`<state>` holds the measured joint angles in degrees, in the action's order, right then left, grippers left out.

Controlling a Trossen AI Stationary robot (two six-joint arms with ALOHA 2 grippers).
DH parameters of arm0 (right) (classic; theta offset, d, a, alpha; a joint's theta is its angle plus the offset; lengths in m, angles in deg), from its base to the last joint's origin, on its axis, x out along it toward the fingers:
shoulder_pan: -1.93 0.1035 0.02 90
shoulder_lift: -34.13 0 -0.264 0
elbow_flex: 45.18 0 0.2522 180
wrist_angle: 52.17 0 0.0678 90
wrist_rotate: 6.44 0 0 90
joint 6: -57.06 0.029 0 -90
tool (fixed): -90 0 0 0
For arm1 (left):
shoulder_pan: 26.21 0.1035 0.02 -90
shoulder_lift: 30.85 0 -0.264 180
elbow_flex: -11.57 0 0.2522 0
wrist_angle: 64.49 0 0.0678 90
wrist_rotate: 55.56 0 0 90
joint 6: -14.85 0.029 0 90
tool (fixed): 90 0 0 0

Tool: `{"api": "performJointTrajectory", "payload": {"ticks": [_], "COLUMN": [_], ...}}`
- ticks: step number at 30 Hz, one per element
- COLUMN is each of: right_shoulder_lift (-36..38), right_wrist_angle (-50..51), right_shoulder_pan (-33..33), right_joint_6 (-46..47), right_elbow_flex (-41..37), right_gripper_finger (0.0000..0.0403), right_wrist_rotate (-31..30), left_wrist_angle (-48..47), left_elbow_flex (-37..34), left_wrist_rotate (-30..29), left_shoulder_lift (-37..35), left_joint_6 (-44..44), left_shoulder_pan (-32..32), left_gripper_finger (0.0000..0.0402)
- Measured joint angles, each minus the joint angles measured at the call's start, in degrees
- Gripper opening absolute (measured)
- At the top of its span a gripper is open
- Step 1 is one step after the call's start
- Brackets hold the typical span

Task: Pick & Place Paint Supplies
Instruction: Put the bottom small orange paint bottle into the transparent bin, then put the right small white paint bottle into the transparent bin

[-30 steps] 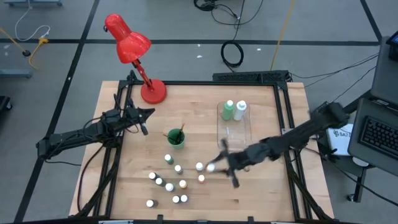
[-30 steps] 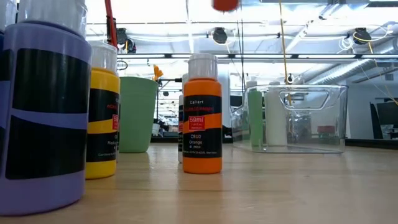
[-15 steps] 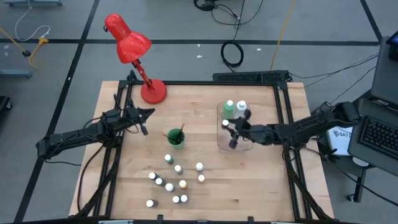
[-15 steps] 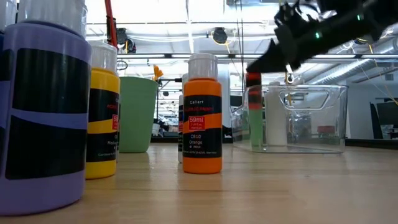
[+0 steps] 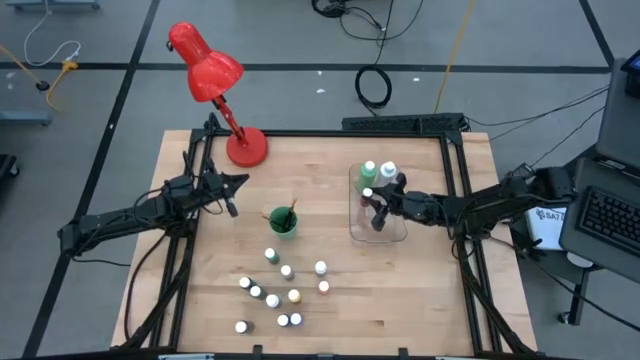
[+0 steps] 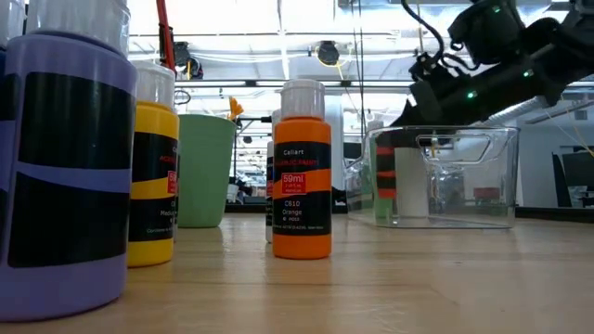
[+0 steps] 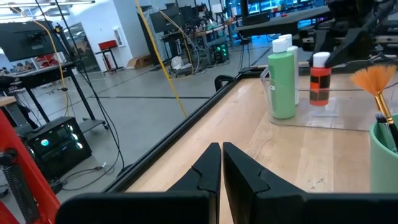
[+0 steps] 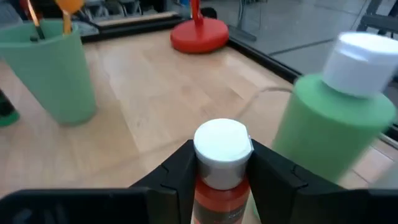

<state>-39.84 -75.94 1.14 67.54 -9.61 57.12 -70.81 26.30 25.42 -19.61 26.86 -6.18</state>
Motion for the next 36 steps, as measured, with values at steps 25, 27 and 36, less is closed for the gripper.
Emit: {"api": "performJointTrajectory", "payload": {"ticks": [25, 27, 36], "right_shoulder_lift": [-13.89, -13.80, -5.35], "right_wrist_angle": [-18.71, -20.68, -25.40], "right_shoulder_pan": [-2.70, -2.63, 2.17], "right_joint_6": [-5.92, -7.36, -9.14], "right_elbow_flex": [0.06, 0.06, 1.20], "right_gripper_finger": [0.0194, 0.0202, 0.0226], "right_wrist_rotate": [2.67, 2.69, 19.93], "left_wrist_angle": [-0.94, -1.00, -1.31], "left_elbow_flex": [0.00, 0.00, 0.00], "left_wrist_rotate": [-0.02, -0.02, -0.02], "left_shoulder_lift": [0.00, 0.00, 0.00], "left_joint_6": [1.88, 1.86, 2.29], "left_shoulder_pan": [-0.02, 0.00, 0.00], "left_gripper_finger": [0.0021, 0.0021, 0.0021]}}
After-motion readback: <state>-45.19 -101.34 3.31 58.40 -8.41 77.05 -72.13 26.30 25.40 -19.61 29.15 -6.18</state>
